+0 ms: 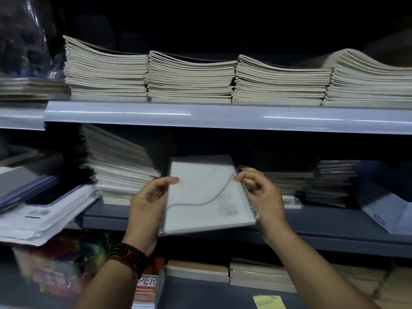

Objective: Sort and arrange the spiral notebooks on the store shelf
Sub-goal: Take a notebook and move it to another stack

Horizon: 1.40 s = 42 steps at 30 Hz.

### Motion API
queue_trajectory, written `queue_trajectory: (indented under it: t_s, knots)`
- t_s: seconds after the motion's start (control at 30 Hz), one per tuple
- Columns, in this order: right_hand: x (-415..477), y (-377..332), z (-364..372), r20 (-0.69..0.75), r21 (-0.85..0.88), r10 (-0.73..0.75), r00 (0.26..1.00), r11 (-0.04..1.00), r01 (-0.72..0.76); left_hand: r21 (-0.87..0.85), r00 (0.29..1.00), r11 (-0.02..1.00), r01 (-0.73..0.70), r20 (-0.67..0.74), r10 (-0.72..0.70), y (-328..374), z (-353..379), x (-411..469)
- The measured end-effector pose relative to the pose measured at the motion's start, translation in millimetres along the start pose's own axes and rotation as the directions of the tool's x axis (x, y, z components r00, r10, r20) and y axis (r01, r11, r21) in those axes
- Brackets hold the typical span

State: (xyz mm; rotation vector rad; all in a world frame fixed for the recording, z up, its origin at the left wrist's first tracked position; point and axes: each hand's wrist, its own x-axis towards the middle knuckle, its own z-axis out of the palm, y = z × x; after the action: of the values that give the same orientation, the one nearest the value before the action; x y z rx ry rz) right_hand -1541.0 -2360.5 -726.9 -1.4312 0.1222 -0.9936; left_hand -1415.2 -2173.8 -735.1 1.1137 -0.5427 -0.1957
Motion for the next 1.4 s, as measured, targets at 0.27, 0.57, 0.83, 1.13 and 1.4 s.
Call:
queue_trajectory:
  t_s: [0.27,0.57,0.83,1.13,1.4]
  knots:
    - [-3.8,-4.1,-0.2,0.01,-0.143,0.077,0.997,0.987,-0.075,0.097,0.998,0.994,-0.057,0.023,0.055,-5.7,9.9,0.9]
    - [-1.9,3.4,-4.7,0.192,-0.199,0.422,0.886,0.901,-0.386,-0.158,0.98,0.976,0.151,-0.109,-0.169,-16.5,17.5,5.2]
    - [5.4,-6.4,-4.6,-0.035,0.119,0.354,0.935,0.93,-0.347,-0.303,0.943,0.898,0.318,0.006,-0.332,-19.6,10.3,14.9]
    - [0.3,-13.3,2.2,0.137,-0.101,0.438,0.889,0.899,-0.427,-0.379,0.913,0.839,0.391,0.047,-0.405,-16.7,-2.7,24.4]
    - [9.7,-1.6,-2.9,-0.081,0.25,0.447,0.891,0.874,-0.416,-0.268,0.898,0.86,0.434,0.209,-0.388,-24.9,11.9,15.9]
